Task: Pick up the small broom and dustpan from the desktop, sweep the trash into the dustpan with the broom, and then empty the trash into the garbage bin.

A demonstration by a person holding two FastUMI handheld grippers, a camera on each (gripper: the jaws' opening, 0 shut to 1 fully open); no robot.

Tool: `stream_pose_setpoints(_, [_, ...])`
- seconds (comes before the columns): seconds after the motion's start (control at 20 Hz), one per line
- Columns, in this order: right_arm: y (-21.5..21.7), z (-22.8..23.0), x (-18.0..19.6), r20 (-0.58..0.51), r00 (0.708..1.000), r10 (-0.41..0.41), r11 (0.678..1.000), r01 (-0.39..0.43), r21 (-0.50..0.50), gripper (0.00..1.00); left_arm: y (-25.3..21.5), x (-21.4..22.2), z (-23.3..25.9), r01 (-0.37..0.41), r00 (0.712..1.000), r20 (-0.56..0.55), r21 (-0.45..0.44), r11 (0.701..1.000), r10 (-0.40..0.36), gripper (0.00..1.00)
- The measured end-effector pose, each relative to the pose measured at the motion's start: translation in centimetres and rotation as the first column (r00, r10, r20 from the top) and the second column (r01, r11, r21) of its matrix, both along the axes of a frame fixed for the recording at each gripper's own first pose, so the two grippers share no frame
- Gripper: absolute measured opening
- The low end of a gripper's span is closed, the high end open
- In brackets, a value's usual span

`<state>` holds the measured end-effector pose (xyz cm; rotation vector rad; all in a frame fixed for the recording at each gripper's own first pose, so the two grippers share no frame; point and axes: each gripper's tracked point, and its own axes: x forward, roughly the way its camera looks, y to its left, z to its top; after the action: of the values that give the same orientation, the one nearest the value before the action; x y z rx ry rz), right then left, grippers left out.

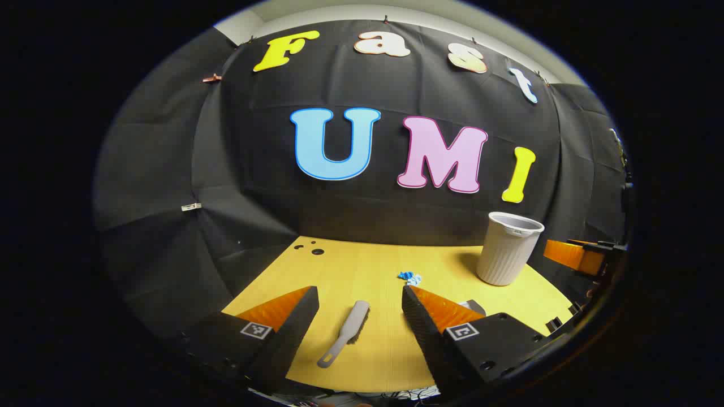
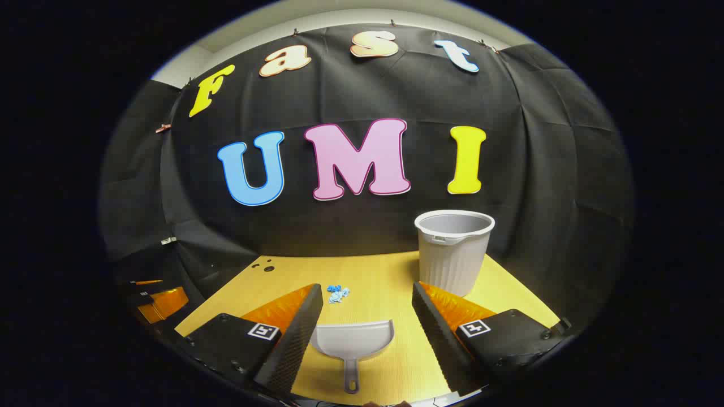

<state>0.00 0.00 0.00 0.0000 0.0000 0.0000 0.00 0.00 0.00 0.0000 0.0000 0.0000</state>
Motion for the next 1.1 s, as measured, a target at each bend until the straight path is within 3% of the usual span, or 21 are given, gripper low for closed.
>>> stream_pose_setpoints(0.05, [0.4, 0.1, 0.2, 0.001, 1.0, 0.01, 1.0, -0.01, -0.009, 0.99, -0.3, 0.3, -0.2, 0.007, 1.0, -0.001, 0.018, 1.0, -0.007, 0.92])
stream_pose_setpoints(0.1, [0.8, 0.0, 0.4, -0.002, 1.0, 0.021, 1.0, -0.021, -0.018, 0.99, -0.5, 0.4, -0.2, 0.017, 1.0, -0.002, 0.037, 0.999, -0.017, 0.96])
stream_pose_setpoints(0.3, [1.9, -1.3, 1.1, -0.048, 0.997, 0.068, 0.997, -0.07, -0.036, 0.99, -0.6, 1.3, -1.0, 0.038, 0.999, -0.025, 0.022, 0.999, -0.038, 0.95])
stream_pose_setpoints(0.6, [2.9, -3.0, 2.5, -0.117, 0.987, 0.106, 0.994, -0.109, -0.025, 0.99, 2.8, 2.2, -3.2, -0.079, 0.992, -0.103, -0.031, 0.996, 0.076, 0.96])
stream_pose_setpoints(0.75, [3.2, -4.2, 3.2, -0.153, 0.98, 0.125, 0.991, -0.13, -0.023, 0.99, 3.3, 3.1, -4.4, -0.059, 0.988, -0.147, -0.072, 0.996, 0.048, 0.96])
stream_pose_setpoints(1.1, [2.8, -7.4, 3.5, -0.251, 0.959, 0.129, 0.99, -0.14, -0.026, 0.99, 5.4, 6.3, -9.6, -0.034, 0.939, -0.344, -0.078, 0.996, 0.006, 0.96])
